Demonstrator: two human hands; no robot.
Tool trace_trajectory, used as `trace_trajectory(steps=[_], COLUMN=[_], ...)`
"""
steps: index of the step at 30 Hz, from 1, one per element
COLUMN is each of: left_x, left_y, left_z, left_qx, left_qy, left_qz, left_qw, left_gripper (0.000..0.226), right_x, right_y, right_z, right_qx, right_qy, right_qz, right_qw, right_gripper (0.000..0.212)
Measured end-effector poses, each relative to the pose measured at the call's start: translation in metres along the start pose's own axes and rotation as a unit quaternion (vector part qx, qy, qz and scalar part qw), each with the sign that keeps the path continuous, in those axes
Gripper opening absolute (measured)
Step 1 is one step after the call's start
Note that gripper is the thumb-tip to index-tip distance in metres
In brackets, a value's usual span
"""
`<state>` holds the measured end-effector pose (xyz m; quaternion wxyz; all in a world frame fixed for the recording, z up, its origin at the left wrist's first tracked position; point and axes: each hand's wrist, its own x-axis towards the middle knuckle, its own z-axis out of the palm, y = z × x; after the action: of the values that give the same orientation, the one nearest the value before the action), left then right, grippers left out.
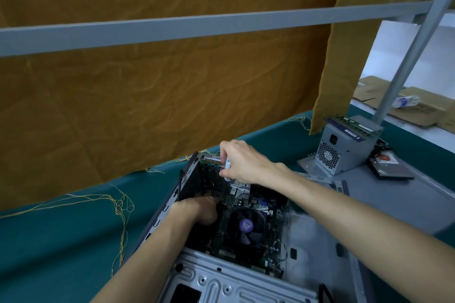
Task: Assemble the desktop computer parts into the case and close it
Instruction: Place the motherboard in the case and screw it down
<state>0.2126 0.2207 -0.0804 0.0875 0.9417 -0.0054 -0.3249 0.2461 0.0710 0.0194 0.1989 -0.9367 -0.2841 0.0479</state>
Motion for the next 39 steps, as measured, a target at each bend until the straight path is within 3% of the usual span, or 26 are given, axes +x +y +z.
trace_trajectory(steps=[9,16,19,22,27,30,33,36,39], left_x=[0.000,-0.002,-0.006,-0.009,-0.024,-0.045,-0.071,-0.080,-0.075], left_y=[-0.004,-0.003,0.003,0.006,0.014,0.022,0.014,-0.010,-0.027], left_z=[0.004,0.008,0.008,0.006,-0.001,-0.016,-0.032,-0.038,-0.030], left_qx=[-0.012,-0.003,0.000,0.010,0.013,-0.013,-0.020,0.068,0.044], left_qy=[0.008,0.010,0.015,0.019,0.024,0.116,0.259,0.400,0.384], left_qz=[0.010,0.005,0.002,0.013,0.025,0.094,0.190,0.177,0.101], left_qw=[1.000,1.000,1.000,1.000,0.999,0.989,0.947,0.897,0.917], left_gripper=[0.076,0.072,0.061,0.066,0.066,0.048,0.023,0.026,0.057], right_x=[0.003,0.005,0.002,-0.001,-0.003,-0.006,-0.007,-0.006,-0.007], right_y=[-0.003,-0.011,-0.018,-0.021,-0.023,-0.022,-0.017,-0.017,-0.021], right_z=[-0.001,-0.011,-0.013,-0.008,-0.017,-0.014,-0.021,-0.025,-0.021], right_qx=[-0.016,-0.076,-0.162,-0.261,-0.172,-0.228,-0.186,-0.169,-0.252], right_qy=[-0.015,-0.094,-0.039,0.021,-0.058,-0.004,-0.056,-0.089,-0.036], right_qz=[-0.023,-0.014,-0.038,-0.047,-0.049,-0.089,-0.064,-0.067,-0.101], right_qw=[0.999,0.993,0.985,0.964,0.982,0.970,0.979,0.979,0.962], right_gripper=[0.030,0.026,0.026,0.032,0.034,0.023,0.026,0.024,0.035])
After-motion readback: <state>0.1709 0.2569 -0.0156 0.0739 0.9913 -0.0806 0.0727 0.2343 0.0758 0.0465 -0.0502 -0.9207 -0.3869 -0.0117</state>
